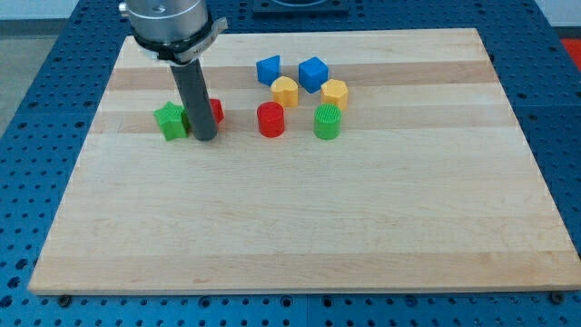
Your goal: Slightly move the green star to the right side
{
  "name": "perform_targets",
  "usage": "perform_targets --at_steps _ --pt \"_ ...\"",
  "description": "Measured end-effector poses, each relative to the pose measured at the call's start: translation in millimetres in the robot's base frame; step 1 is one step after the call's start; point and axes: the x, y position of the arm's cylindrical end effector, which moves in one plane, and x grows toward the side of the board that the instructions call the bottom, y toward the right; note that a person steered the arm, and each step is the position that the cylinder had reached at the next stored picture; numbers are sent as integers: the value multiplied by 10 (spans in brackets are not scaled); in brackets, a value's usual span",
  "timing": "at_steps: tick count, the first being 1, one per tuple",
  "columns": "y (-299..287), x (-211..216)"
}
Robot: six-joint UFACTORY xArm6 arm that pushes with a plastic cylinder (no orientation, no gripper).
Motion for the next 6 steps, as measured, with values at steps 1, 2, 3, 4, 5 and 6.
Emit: perform_targets --at_steps 1,2,3,4,5,6 --pt "0 -82" --pt "-2 -252" --pt "-7 -403" --pt "-7 -380" --pt "-8 -130" --pt "-51 134"
